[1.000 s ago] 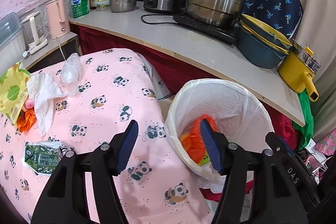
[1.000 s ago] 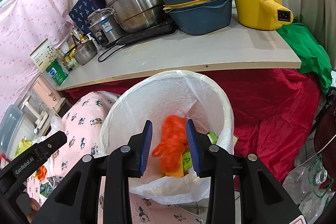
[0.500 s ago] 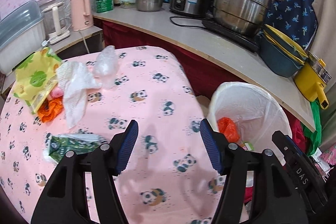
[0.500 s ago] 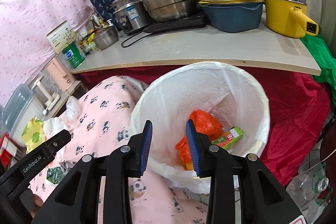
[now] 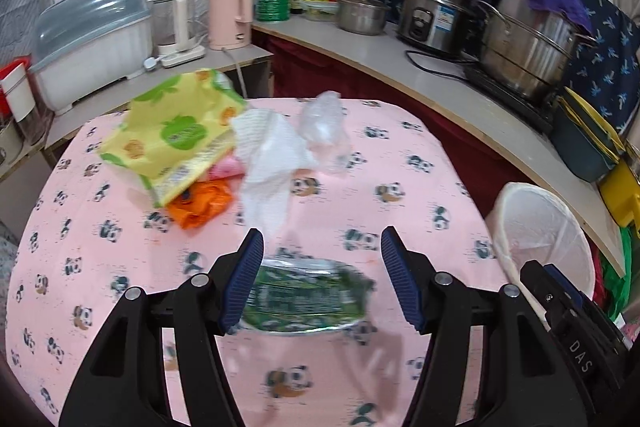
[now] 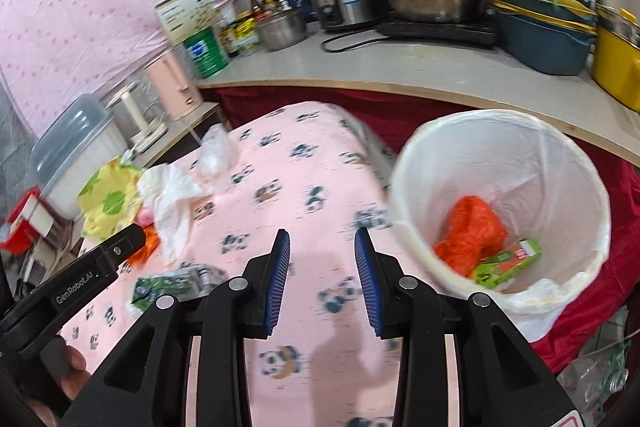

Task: Collect trash
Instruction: 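Grasp the yellow-green wipes pack with the left tool while the right tool grasps the white tissue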

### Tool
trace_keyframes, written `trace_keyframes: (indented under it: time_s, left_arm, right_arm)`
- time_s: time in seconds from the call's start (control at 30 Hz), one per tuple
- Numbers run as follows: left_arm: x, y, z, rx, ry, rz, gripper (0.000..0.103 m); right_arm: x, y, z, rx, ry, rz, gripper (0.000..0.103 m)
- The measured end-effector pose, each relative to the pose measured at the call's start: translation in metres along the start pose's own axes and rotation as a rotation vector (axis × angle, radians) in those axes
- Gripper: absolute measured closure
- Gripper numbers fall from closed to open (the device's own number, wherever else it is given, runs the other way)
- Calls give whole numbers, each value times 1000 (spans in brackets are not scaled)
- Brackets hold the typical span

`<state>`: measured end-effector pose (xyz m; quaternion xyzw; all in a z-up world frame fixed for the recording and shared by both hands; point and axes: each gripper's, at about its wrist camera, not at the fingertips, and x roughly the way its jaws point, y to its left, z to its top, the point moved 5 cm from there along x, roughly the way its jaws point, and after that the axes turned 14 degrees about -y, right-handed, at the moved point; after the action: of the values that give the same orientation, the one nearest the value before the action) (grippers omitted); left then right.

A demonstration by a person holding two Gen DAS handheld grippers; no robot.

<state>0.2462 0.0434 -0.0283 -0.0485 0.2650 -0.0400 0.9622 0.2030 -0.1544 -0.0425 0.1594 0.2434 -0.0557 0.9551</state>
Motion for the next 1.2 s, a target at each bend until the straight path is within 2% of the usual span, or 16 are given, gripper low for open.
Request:
trace_keyframes:
  time_s: [0.17,0.3,0.6,0.63,0.67,0.73,0.83,1.0,1.2]
  left_arm:
    - [2,46,1,-3,-3,62,45]
    - [7,85,2,-44,3,110,45]
    - [21,144,13,-122,0,170,45]
    - [23,147,15,-128,-2,170,43]
    - [24,151,17,-137,-5,170,38]
    - [26,156,21,-154,-21,173,30]
    - [31,157,28,-159,-32,162,25]
    - [46,156,39,-145,-43,165,24]
    - [69,156,48,-133,-36,140,25]
  right_arm:
    - [13,46,-10,-47,42,63,70]
    - [30,78,-16,-51,87,117,69]
    - [66,139,-20,-90,139,195,70]
    - [72,145,-19,-89,146,201,69]
    - [77,149,-18,-87,151,206,69]
    - [88,155,-17,-79,163,211,64]
    - [104,163,-16,-66,179,217,63]
    - [130,174,-16,-76,202,207,58]
    - [160,176,-22,-41,261,205,57]
